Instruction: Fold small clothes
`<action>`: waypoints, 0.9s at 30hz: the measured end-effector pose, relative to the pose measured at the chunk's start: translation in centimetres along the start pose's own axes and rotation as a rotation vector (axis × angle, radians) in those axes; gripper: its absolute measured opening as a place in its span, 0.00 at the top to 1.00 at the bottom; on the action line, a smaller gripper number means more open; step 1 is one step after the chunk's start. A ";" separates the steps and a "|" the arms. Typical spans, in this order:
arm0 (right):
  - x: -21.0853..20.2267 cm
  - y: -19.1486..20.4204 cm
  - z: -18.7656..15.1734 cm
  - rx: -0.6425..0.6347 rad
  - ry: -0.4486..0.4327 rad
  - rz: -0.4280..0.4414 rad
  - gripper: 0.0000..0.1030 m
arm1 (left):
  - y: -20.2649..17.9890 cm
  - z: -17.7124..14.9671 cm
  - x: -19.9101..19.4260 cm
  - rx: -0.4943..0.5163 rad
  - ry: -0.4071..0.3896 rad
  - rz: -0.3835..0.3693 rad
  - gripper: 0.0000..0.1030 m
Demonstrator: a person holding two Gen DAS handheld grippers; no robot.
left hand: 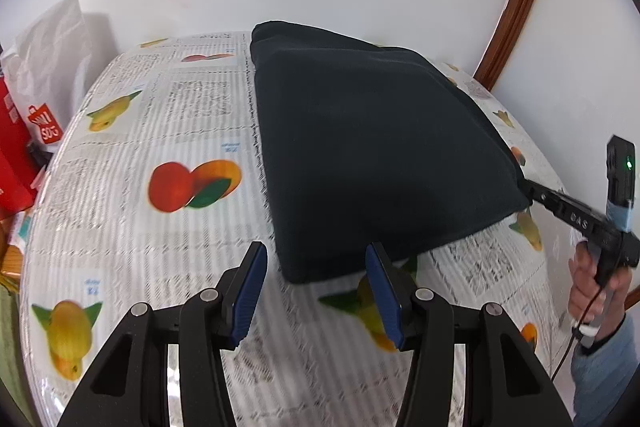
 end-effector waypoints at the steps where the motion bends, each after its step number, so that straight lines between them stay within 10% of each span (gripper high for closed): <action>1: -0.1 -0.1 -0.1 0.005 0.000 0.000 0.84 | 0.0 0.2 0.3 0.003 0.001 -0.001 0.53; 19: 2.7 1.7 3.1 0.013 -0.037 -0.111 0.94 | 1.0 0.8 2.8 0.008 0.042 -0.055 0.44; 27: -3.1 1.4 1.2 0.056 -0.061 -0.206 0.85 | -0.6 -0.3 0.0 0.008 0.037 -0.020 0.45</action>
Point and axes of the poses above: each gripper's, at about its wrist camera, not at the fingertips, and x roughly the way its jaws point, y to its left, z to its top, the point moved 9 cm from there along x, roughly the way its jaws point, and after that the axes turned 11 degrees about x, right-handed, at the moved point
